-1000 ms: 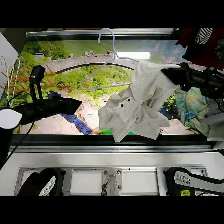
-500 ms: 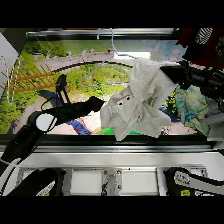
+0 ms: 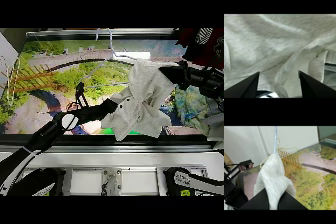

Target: Fold the clothes and pants, and hang the long-sleeved shirts on hangers.

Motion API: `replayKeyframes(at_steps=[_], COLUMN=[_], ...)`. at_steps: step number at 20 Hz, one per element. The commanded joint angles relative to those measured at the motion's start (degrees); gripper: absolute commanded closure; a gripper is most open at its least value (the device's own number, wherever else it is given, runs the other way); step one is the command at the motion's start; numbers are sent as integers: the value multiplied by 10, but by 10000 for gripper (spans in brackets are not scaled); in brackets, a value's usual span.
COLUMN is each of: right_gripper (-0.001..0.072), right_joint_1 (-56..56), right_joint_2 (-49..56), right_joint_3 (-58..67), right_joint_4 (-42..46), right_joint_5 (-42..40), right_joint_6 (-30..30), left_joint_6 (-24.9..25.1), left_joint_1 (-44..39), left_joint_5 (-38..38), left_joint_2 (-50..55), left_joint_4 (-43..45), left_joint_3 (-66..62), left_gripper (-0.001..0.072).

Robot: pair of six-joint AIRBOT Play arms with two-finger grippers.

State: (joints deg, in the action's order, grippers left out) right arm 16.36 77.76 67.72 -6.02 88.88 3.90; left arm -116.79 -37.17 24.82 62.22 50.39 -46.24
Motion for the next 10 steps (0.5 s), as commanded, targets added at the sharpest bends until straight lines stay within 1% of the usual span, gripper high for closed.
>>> replayKeyframes(at_steps=[1,2,3,4,6,9,10], right_gripper=[695,696,695,696,695,696,696], right_joint_1=[0,0,0,0,0,0,0], right_joint_2=[0,0,0,0,-1,-5,-8], right_joint_3=[1,1,1,1,1,1,1], right_joint_4=[0,0,0,0,0,0,-1], right_joint_5=[0,0,0,0,0,-3,-5], right_joint_6=[0,0,0,0,0,17,22], left_joint_6=[0,0,0,0,0,1,10], left_joint_1=[-28,-33,-37,-37,-33,0,22], left_joint_5=[-12,-10,-7,-2,11,32,44], left_joint_2=[43,55,67,76,81,46,24], left_joint_4=[-16,-15,-15,-15,-11,-3,-2], left_joint_3=[-31,-44,-55,-62,-62,-34,-17], left_gripper=[197,197,252,410,686,684,684])
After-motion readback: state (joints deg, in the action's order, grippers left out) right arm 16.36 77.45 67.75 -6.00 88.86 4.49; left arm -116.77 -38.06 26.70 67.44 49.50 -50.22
